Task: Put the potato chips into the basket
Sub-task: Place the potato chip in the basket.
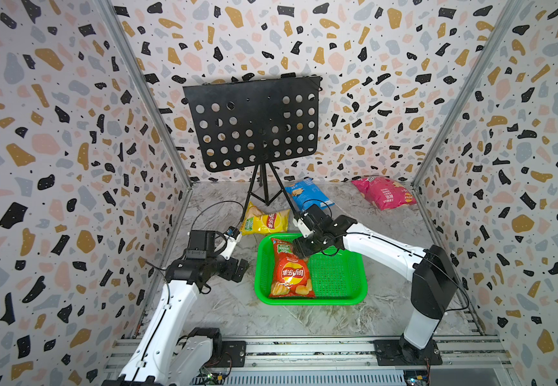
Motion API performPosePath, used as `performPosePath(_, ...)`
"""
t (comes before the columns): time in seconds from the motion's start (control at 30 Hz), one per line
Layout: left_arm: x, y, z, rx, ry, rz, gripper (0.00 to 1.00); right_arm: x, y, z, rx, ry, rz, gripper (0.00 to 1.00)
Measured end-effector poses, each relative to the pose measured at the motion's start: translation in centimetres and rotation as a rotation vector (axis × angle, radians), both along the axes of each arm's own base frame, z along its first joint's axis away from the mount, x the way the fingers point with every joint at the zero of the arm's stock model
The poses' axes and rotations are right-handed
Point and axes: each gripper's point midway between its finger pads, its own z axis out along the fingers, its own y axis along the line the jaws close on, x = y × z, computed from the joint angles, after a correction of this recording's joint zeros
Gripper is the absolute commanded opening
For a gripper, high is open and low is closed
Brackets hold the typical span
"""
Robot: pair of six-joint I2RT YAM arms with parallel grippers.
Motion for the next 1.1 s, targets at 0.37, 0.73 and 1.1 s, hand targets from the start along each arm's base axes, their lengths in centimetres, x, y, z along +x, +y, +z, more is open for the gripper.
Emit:
performPosePath(0.37,0.0,0.0,0.0,0.001,0.0,-0.001,1.0,-0.6,2.3,-4.8,-0.075,0.067,0.016,0.66)
performPosePath(0.73,0.0,0.0,0.1,0.004,-0.005,-0.005,1.0,-0.5,2.3,-6.3,-0.13,0.079,0.011,0.71)
performPosePath(1.1,-0.1,0.0,0.3,0.003,-0.014,-0.007,1.0,1.1,1.5,3.7,0.011,-0.026,-0.005,0.74)
